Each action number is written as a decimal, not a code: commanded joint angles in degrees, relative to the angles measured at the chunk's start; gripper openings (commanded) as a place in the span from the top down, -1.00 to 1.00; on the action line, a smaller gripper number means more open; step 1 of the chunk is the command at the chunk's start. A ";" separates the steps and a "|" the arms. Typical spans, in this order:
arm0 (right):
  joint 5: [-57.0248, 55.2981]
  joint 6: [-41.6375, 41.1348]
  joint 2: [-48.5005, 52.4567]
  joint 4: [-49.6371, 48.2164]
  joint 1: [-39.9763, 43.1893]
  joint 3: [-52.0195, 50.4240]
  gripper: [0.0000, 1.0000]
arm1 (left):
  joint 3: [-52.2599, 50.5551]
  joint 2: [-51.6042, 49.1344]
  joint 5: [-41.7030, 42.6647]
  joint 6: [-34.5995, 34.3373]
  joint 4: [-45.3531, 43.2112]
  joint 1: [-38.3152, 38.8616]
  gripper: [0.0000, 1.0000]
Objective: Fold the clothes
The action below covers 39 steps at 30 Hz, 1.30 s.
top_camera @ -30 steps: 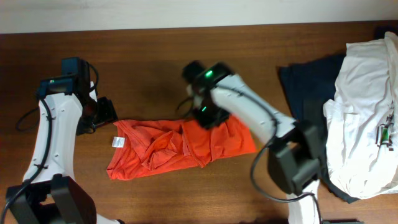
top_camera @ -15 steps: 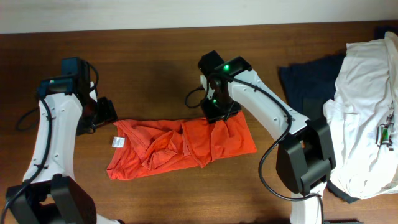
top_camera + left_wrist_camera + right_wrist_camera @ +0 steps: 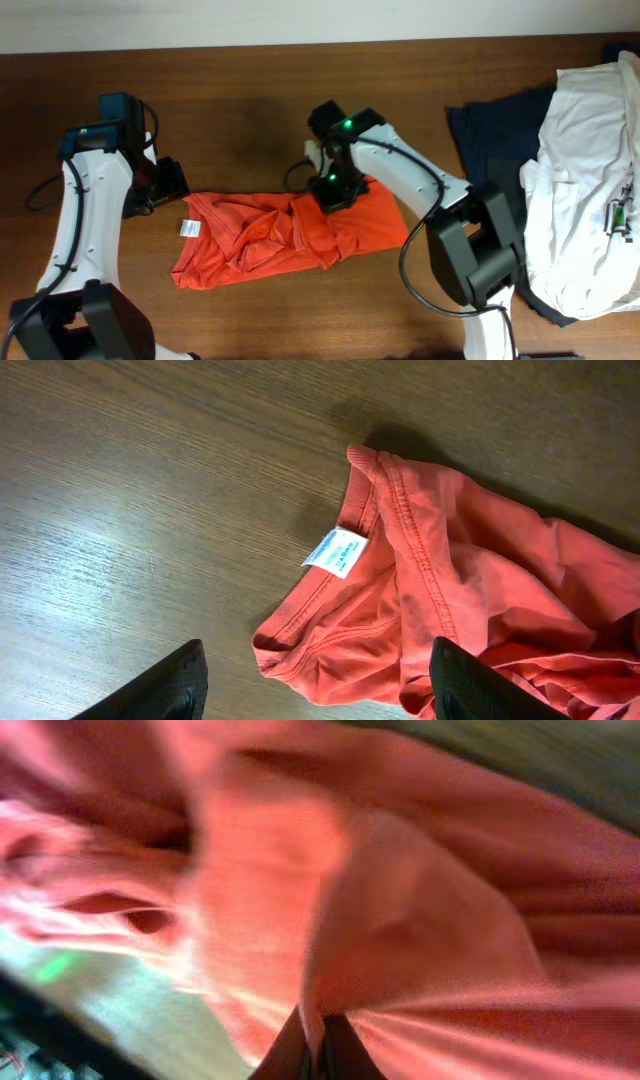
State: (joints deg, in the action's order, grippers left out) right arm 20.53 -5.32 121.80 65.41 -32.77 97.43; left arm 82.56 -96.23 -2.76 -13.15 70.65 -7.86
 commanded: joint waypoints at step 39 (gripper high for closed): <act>-10.56 0.00 -12.04 11.32 11.80 0.87 -0.04 | -33.88 -0.35 21.40 26.91 -29.70 -0.04 0.39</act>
State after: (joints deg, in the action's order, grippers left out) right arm 10.35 -4.95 109.89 76.71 -20.97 98.08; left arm 49.58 -96.05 16.82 13.28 40.62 -8.05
